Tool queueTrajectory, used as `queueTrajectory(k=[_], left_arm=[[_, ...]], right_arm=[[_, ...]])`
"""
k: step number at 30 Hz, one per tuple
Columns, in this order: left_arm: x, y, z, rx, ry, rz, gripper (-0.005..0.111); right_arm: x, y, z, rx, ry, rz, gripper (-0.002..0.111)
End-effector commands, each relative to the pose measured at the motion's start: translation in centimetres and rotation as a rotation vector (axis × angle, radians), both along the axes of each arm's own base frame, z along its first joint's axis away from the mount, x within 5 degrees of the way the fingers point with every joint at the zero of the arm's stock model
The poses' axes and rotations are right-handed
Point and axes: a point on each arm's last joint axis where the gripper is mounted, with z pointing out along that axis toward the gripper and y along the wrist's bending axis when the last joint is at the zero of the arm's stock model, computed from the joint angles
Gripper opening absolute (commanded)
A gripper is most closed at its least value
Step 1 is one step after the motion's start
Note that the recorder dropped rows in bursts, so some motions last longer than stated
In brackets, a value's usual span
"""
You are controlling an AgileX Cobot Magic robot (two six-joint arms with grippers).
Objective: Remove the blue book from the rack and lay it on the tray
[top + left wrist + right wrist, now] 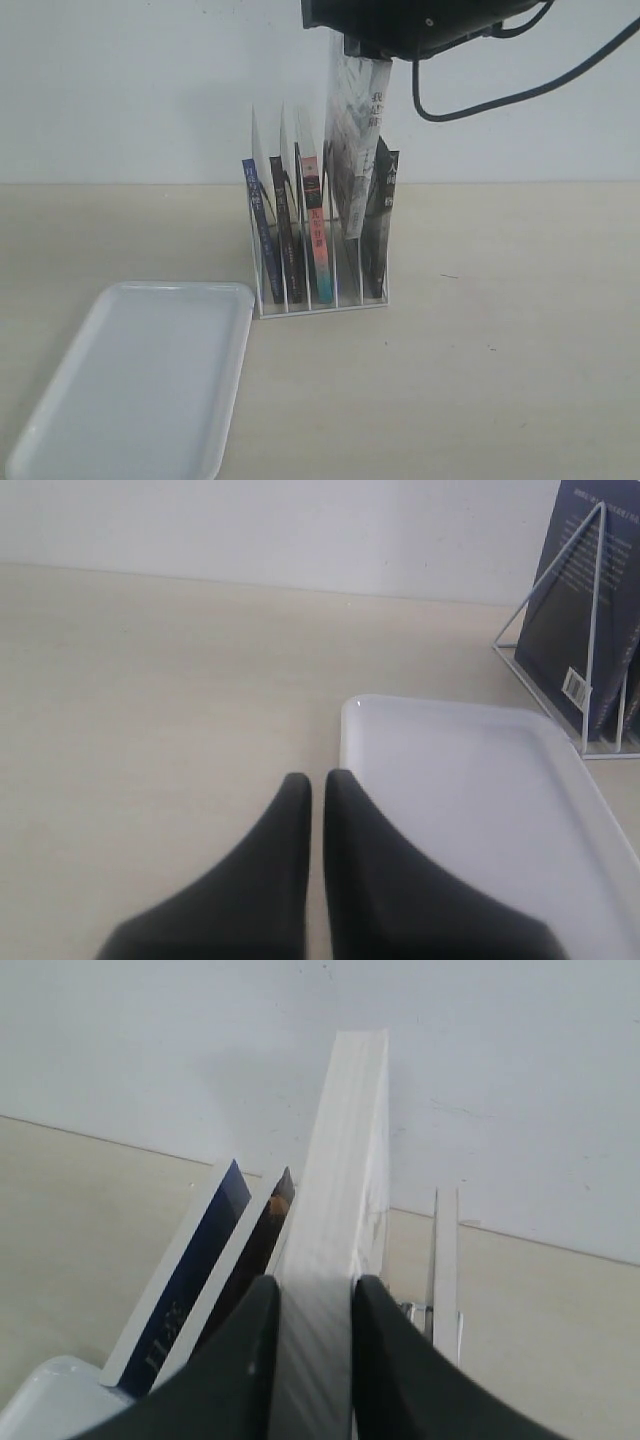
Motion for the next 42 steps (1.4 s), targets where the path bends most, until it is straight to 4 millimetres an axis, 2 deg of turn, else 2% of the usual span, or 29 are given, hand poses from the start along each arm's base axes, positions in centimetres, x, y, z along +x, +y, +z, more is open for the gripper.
queueTrajectory(k=[1,7,11,14,21,23,24,26,30,34,37,42], left_arm=[[0.0,0.0,-0.1,-0.011,-0.001,-0.003,0.004],[0.0,0.0,-0.1,-0.011,-0.001,-0.003,0.004],[0.0,0.0,-0.1,-0.011,-0.001,-0.003,0.004],[0.0,0.0,-0.1,-0.011,-0.001,-0.003,0.004],[0.0,0.0,-0.1,-0.011,-0.001,-0.003,0.004],[0.0,0.0,-0.1,-0.011,-0.001,-0.003,0.004],[0.0,0.0,-0.1,-0.011,-0.001,-0.003,0.004],[0.0,0.0,-0.1,-0.011,-0.001,-0.003,0.004],[0.0,0.0,-0.1,-0.011,-0.001,-0.003,0.004],[0.0,0.0,-0.1,-0.011,-0.001,-0.003,0.004],[0.0,0.0,-0.1,-0.011,-0.001,-0.003,0.004],[0.0,0.0,-0.1,-0.011,-0.001,-0.003,0.004]], right_arm=[[0.3,0.3,0.8,0.034,-0.064,0.008,0.0],[1.7,1.2,-1.9,0.021,-0.01,0.001,0.0],[2.5,1.7,-3.7,0.026,0.027,-0.01,0.01],[3.0,2.0,-5.0,0.009,0.06,-0.013,0.011],[3.3,2.1,-6.0,-0.017,0.082,-0.012,0.012],[3.3,2.2,-6.1,-0.026,0.082,-0.009,0.026],[3.3,2.2,-6.2,-0.026,0.084,-0.009,0.04],[3.3,2.2,-6.2,-0.027,0.09,-0.011,0.046],[2.7,1.8,-5.3,-0.038,0.095,-0.013,0.046],[0.9,0.4,-1.9,-0.057,0.06,-0.014,0.046],[-1.3,-0.4,0.9,-0.06,0.041,-0.005,0.046],[-3.5,1.4,1.6,-0.094,0.043,0.077,0.046]])
